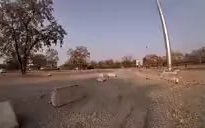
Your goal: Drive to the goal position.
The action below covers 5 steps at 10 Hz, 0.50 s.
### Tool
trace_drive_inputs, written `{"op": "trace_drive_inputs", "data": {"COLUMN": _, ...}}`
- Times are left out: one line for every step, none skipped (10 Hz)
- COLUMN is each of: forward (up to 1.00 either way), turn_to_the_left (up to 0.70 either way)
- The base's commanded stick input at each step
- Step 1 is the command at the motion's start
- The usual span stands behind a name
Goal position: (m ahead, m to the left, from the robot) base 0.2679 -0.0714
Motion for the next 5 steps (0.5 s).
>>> {"op": "trace_drive_inputs", "data": {"forward": 0.00, "turn_to_the_left": 0.00}}
{"op": "trace_drive_inputs", "data": {"forward": 0.00, "turn_to_the_left": 0.00}}
{"op": "trace_drive_inputs", "data": {"forward": 0.00, "turn_to_the_left": 0.00}}
{"op": "trace_drive_inputs", "data": {"forward": 0.00, "turn_to_the_left": 0.00}}
{"op": "trace_drive_inputs", "data": {"forward": 0.00, "turn_to_the_left": 0.00}}
